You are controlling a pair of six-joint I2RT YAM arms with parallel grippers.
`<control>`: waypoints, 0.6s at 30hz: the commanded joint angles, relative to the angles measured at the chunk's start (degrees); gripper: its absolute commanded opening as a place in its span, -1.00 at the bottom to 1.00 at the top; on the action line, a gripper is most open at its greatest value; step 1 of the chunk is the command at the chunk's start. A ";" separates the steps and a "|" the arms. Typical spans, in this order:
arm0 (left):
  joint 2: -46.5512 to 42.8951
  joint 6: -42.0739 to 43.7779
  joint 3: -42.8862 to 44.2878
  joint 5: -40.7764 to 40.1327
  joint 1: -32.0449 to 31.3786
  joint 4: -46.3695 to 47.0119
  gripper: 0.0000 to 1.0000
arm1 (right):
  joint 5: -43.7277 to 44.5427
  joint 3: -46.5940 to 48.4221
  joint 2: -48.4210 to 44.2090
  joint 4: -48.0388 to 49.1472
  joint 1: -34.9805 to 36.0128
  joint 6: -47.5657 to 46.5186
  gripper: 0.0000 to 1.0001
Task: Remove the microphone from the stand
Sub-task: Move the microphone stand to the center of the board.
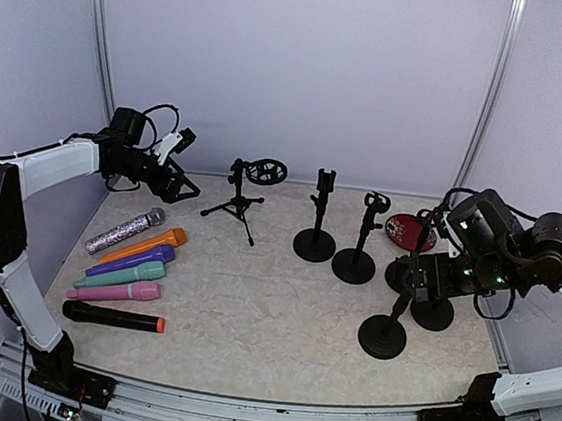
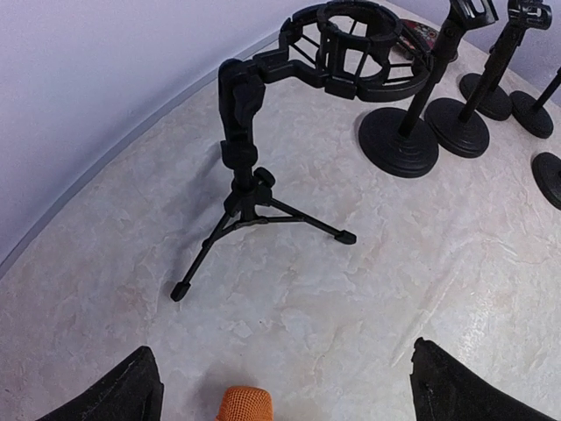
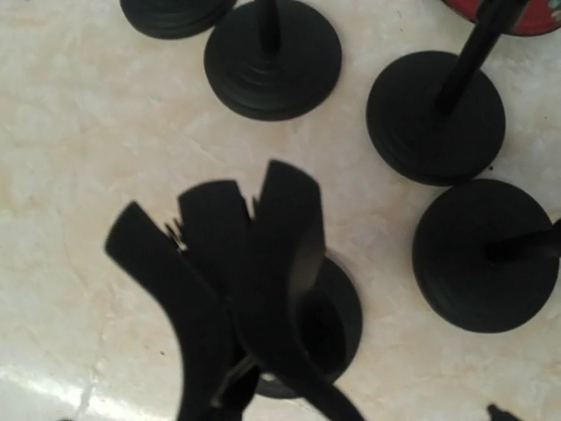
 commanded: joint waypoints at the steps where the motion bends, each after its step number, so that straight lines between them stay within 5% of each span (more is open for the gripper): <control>1: -1.55 1.16 0.58 3.57 1.55 -2.40 0.87 | 0.81 -1.67 2.30 0.34 0.34 -2.46 0.92; 14: -3.20 2.04 1.57 4.94 3.39 -4.19 0.70 | 1.36 -2.02 8.00 9.19 -1.06 -8.44 -0.13; 18: -3.09 1.42 1.87 5.40 3.48 -3.86 0.69 | -0.74 -3.05 7.96 13.69 -1.32 -8.71 -0.58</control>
